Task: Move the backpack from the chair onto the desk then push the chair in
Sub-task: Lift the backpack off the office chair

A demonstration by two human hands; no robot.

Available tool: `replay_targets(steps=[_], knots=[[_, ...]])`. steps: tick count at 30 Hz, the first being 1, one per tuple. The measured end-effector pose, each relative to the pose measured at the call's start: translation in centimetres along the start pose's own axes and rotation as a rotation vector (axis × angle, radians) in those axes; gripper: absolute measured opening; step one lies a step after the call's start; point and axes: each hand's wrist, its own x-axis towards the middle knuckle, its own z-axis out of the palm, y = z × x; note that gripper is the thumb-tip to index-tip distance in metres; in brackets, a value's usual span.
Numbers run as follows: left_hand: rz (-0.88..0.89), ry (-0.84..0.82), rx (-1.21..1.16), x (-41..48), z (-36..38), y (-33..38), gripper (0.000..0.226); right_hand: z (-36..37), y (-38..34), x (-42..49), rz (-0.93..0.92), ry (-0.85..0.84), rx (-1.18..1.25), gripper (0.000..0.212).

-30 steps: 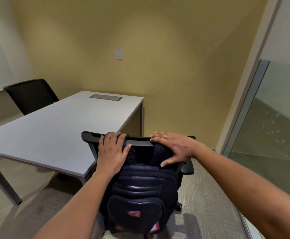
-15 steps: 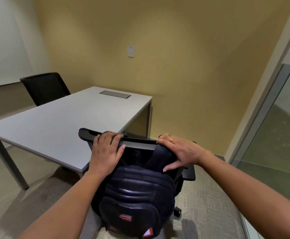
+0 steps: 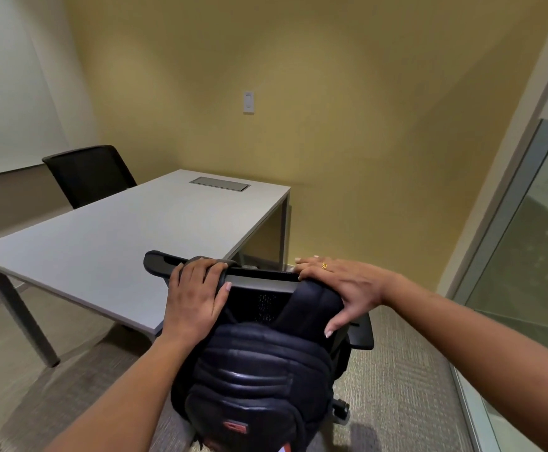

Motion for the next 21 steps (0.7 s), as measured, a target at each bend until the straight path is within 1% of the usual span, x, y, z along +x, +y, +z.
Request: replay_targets(steps=[2,5,9,12,16,21], knots=[[0.000,0.009,-0.002,0.1,0.1,0.0,0.042,-0.3,0.6,0.1,0.005,-0.025,0.033,0.096],[-0.002,0.011,-0.001,0.0,0.1,-0.1,0.042,-0.2,0.8,0.0,-0.028,0.036,0.044,0.090],[0.000,0.007,0.020,0.0,0.1,0.0,0.042,0.1,0.4,-0.3,-0.063,0.167,-0.083,0.082],[0.003,0.002,0.032,-0.2,0.1,0.0,0.042,0.4,0.1,-0.6,-0.055,0.238,-0.163,0.078],[-0.013,-0.001,0.032,-0.1,0.1,-0.1,0.043,1.0,-0.4,-1.4,0.001,0.323,-0.281,0.076],[-0.020,-0.006,0.042,-0.2,0.1,-0.2,0.044,1.7,-1.2,-2.2,0.061,0.377,-0.404,0.077]])
